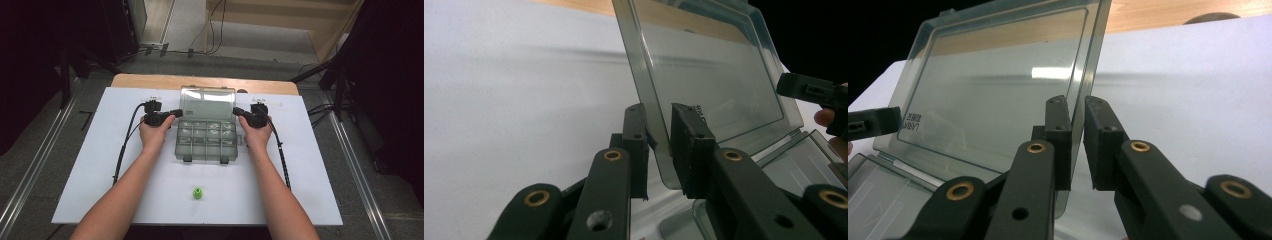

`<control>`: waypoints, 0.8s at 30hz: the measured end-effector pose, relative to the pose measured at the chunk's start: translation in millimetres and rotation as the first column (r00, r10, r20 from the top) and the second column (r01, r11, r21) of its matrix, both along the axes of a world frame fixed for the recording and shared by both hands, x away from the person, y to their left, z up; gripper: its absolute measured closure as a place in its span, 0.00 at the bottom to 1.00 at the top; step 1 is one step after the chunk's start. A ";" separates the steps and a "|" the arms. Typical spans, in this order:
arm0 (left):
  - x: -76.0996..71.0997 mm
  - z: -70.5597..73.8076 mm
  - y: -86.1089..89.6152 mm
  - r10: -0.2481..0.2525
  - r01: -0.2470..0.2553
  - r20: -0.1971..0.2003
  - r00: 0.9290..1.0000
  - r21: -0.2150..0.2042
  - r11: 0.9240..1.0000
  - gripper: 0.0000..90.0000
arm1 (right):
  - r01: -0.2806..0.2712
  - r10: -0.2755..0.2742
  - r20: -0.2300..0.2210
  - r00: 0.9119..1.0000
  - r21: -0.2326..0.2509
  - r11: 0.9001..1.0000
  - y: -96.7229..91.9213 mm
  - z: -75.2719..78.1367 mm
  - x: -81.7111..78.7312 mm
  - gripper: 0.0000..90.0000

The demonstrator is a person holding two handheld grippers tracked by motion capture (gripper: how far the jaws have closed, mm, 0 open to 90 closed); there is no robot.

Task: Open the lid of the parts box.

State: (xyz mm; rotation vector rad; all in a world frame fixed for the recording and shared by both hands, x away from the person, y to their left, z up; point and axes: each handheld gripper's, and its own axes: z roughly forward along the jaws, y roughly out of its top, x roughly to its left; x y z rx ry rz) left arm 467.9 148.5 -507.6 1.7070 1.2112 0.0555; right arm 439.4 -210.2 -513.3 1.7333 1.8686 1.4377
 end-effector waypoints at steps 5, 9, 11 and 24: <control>0.4 -0.9 0.3 0.001 -0.001 -0.014 1.000 0.002 1.000 0.84 | 0.000 0.000 -0.002 1.000 -0.002 1.000 0.2 -2.6 1.3 0.88; 0.7 -1.5 0.5 -0.001 0.001 -0.021 1.000 0.001 1.000 0.83 | -0.001 0.001 -0.011 1.000 -0.005 1.000 0.3 -3.6 1.3 0.88; 0.6 -1.5 0.3 0.005 -0.005 -0.030 1.000 -0.002 1.000 0.83 | 0.000 0.000 -0.012 1.000 -0.003 1.000 0.5 -3.4 1.2 0.88; 0.1 -2.0 -1.1 0.007 -0.006 -0.047 0.999 0.021 1.000 0.82 | -0.002 0.001 -0.032 0.999 -0.016 1.000 0.6 -7.7 2.2 0.88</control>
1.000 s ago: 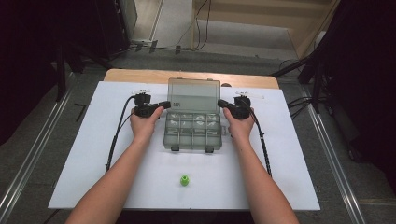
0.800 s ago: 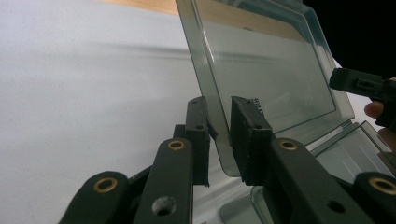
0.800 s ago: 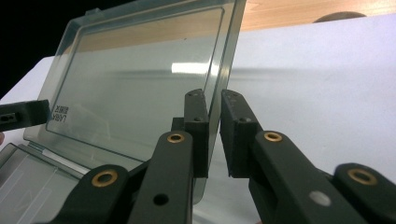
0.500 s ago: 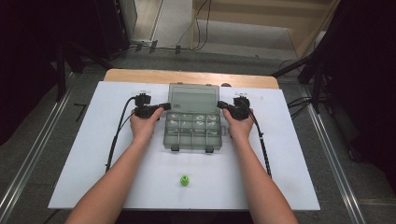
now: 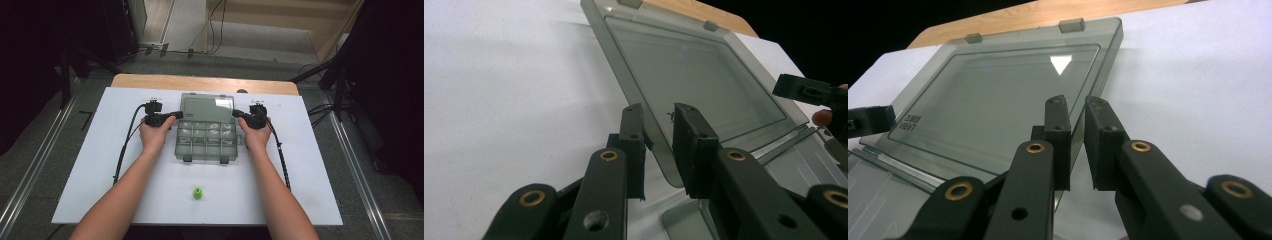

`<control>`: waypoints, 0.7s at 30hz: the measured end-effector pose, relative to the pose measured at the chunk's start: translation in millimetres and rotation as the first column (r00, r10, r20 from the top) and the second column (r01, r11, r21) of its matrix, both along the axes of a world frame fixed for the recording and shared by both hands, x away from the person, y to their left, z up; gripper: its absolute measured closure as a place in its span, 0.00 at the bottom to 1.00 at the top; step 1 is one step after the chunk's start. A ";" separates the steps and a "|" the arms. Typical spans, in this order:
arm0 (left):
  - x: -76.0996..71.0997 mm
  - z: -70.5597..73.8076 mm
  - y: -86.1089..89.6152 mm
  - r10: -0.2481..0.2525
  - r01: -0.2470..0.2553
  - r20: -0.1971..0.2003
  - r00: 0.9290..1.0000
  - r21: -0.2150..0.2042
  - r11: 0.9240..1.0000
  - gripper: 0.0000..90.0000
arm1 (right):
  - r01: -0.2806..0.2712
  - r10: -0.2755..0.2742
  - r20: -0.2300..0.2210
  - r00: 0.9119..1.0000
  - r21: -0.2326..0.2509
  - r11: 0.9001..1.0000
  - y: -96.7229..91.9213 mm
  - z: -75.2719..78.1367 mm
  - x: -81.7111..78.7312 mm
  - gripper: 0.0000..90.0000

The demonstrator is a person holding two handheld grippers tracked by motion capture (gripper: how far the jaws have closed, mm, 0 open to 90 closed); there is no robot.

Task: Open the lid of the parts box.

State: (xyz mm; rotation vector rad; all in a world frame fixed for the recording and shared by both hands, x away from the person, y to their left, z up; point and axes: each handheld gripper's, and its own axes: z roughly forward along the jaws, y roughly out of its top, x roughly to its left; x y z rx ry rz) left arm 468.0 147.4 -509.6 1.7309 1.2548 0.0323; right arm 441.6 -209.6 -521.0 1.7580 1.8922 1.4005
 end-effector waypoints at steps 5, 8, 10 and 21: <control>-0.8 0.3 -1.2 0.005 -0.005 0.004 1.000 0.016 1.000 0.82 | 0.005 -0.005 -0.006 1.000 -0.005 1.000 1.7 -0.9 -0.3 0.88; -1.2 0.8 -2.1 0.004 -0.004 0.009 1.000 0.025 1.000 0.81 | 0.020 -0.020 -0.004 1.000 -0.020 1.000 4.4 -0.1 -1.3 0.89; -1.5 0.6 -2.9 0.007 -0.008 0.014 1.000 0.024 1.000 0.77 | 0.020 -0.020 -0.002 1.000 -0.017 1.000 3.7 -0.4 -1.0 0.88; -18.5 11.2 0.6 -0.003 -0.006 0.147 0.989 0.062 0.998 0.38 | 0.012 -0.009 0.080 0.997 -0.028 1.000 2.3 5.8 -14.3 0.44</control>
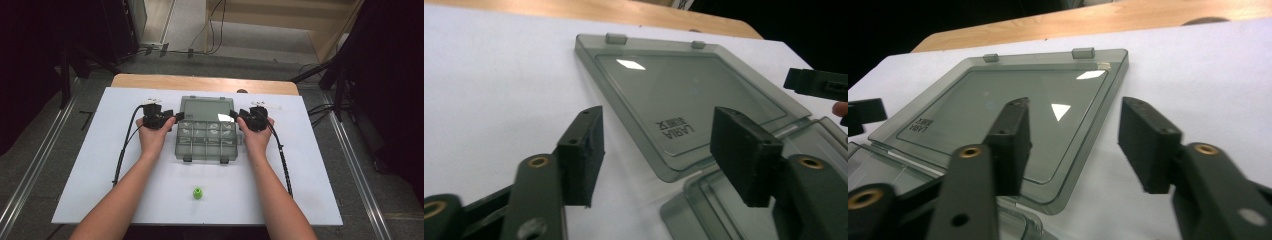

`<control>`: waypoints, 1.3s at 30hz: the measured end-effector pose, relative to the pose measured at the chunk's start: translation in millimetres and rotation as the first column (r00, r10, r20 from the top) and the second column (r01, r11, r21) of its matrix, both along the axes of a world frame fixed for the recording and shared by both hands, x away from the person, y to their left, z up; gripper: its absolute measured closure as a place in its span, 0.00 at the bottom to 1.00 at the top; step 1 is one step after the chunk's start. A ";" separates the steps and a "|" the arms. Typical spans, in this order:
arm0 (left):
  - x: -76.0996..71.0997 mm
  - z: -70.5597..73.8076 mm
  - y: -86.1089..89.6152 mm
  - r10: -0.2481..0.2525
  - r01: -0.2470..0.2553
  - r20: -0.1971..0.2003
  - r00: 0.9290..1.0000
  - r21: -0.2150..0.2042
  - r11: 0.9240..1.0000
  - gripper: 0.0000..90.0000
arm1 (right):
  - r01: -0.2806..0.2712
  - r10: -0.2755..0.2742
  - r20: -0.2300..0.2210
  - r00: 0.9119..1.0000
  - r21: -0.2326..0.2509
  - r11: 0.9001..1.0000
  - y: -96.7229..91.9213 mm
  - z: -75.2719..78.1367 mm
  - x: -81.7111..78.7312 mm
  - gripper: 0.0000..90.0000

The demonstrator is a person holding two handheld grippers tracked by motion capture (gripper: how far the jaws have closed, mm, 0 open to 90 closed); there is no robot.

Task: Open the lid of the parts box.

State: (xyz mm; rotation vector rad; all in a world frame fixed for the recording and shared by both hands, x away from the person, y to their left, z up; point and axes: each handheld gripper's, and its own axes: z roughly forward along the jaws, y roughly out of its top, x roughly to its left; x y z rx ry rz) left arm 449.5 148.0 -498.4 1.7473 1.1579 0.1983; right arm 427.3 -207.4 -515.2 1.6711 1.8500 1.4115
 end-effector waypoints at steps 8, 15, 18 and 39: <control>-19.6 13.0 5.7 -0.075 0.075 0.086 0.994 -0.003 0.997 0.19 | -0.021 0.024 0.066 0.998 -0.036 0.999 -4.1 3.7 -15.9 0.18; -36.9 15.2 10.4 -0.127 0.128 0.141 0.982 0.002 0.992 0.06 | -0.058 0.065 0.109 0.992 -0.066 0.996 -8.1 8.4 -34.4 0.09; -43.1 16.1 12.7 -0.138 0.137 0.153 0.979 0.014 0.990 0.02 | -0.060 0.071 0.136 0.988 -0.085 0.995 -8.2 9.8 -42.6 0.00; -89.1 27.5 33.6 -0.176 0.172 0.238 0.955 0.041 0.984 0.00 | -0.102 0.127 0.215 0.968 -0.125 0.987 -13.1 28.5 -94.5 0.00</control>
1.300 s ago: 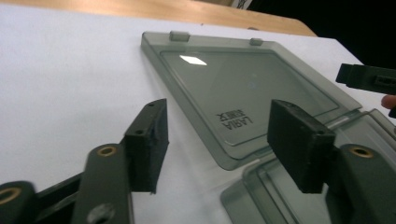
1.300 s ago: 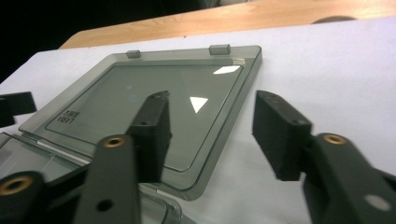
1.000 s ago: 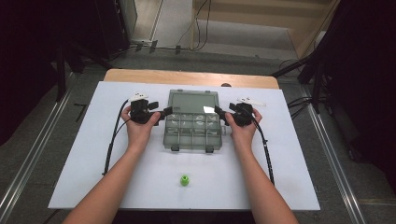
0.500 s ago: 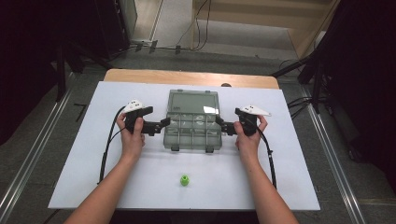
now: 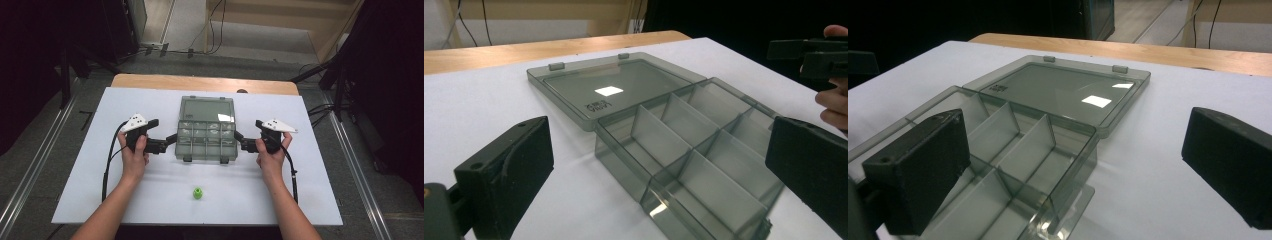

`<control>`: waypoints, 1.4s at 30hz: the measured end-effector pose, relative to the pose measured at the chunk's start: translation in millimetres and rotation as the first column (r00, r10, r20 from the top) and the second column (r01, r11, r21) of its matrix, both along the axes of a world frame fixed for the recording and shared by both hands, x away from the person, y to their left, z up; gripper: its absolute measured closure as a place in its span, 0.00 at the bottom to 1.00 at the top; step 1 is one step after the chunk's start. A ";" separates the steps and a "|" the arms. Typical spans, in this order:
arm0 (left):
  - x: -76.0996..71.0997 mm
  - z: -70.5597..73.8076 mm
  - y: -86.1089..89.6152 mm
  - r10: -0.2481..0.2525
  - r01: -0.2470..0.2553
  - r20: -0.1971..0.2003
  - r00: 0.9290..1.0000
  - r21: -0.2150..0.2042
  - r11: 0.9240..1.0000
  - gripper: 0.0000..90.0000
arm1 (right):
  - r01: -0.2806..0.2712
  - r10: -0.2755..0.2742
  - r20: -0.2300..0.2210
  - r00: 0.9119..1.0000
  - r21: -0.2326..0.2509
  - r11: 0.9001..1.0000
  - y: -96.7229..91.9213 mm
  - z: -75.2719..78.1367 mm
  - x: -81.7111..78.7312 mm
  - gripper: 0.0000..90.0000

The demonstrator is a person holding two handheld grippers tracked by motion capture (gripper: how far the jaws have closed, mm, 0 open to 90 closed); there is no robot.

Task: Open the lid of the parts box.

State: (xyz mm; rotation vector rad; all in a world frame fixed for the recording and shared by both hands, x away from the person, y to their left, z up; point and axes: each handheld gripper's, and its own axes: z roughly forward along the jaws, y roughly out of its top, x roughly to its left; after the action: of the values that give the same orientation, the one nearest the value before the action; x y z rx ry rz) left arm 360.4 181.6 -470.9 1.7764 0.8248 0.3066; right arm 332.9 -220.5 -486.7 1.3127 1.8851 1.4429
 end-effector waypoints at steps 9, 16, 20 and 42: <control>-17.2 0.3 11.9 -0.002 0.002 0.021 1.000 0.009 1.000 0.00 | 0.013 -0.013 0.001 1.000 -0.005 1.000 -9.7 -0.2 -20.9 0.00; -28.0 -2.9 19.7 -0.003 0.002 0.028 1.000 0.020 1.000 0.00 | 0.003 -0.003 0.012 1.000 -0.018 1.000 -13.6 -1.6 -31.6 0.00; -34.1 -3.9 23.7 -0.005 0.004 0.033 0.999 0.025 1.000 0.00 | -0.001 0.002 0.014 1.000 -0.027 1.000 -15.8 -1.5 -39.2 0.00; -76.1 -4.7 58.7 0.008 -0.009 0.051 0.999 0.014 1.000 0.00 | -0.069 0.069 0.008 0.998 -0.065 0.996 -27.2 -6.6 -77.0 0.00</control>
State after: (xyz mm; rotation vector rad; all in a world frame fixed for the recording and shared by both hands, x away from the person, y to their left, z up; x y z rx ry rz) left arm 284.3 240.3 -475.6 1.7719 0.7961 0.3623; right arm 255.9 -247.7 -493.3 1.2196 1.9717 1.4067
